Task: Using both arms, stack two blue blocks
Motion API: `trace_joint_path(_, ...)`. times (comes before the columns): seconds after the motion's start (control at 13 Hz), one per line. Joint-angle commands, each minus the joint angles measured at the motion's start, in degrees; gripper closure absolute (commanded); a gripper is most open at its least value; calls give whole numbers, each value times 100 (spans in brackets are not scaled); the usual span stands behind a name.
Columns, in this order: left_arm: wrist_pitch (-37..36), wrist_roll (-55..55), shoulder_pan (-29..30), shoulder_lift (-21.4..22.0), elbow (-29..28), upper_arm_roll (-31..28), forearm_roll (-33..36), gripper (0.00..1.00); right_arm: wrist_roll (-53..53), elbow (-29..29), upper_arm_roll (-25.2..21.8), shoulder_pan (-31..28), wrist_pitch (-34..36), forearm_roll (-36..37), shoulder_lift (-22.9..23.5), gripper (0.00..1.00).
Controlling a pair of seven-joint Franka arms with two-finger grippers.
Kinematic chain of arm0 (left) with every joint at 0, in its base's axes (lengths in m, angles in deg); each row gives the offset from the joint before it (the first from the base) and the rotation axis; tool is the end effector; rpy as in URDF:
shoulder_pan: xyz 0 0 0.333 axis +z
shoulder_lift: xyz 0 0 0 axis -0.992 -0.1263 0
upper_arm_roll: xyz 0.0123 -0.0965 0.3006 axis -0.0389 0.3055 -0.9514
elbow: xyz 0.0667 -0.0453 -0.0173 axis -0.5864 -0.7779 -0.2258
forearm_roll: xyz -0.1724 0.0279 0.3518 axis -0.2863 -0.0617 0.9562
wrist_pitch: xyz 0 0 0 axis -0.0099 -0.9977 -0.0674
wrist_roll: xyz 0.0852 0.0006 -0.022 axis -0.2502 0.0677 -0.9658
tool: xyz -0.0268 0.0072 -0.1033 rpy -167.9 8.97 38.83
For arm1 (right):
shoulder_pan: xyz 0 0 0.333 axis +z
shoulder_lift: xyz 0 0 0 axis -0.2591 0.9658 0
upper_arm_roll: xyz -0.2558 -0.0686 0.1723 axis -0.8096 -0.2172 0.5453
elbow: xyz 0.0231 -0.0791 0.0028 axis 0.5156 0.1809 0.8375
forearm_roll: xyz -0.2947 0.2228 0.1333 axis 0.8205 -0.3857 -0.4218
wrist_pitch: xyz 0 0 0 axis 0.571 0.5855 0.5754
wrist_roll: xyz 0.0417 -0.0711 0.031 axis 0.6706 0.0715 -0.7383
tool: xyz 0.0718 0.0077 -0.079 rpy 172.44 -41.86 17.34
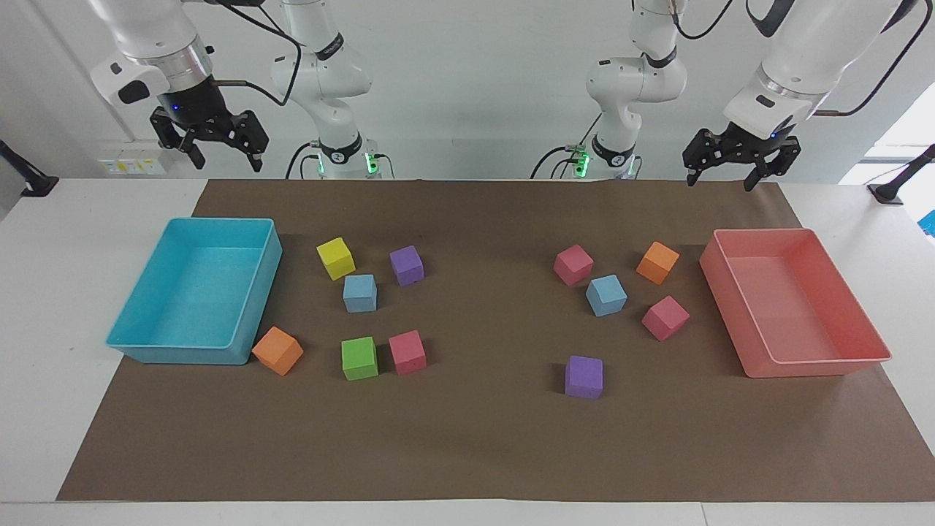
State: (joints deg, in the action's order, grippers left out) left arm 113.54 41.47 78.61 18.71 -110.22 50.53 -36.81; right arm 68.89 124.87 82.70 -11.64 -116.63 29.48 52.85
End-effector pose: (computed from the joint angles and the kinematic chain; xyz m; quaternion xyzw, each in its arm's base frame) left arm 0.5320 -0.0697 0.6469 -0.9949 0.0957 0.0311 0.0044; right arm 0.5193 -0.0189 0.6605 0.9993 -0.0320 -0.0154 0.0091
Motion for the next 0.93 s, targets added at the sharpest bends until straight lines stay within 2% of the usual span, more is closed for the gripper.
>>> trace_joint_path(0.0,135,-79,89,72,-77,41,-68,0,-127,-7,19,-47,63,-16,-46,0)
trace_joint_path(0.85,188,-79,80,72,-77,41,-165,0,-127,-7,19,-47,63,-16,-46,0)
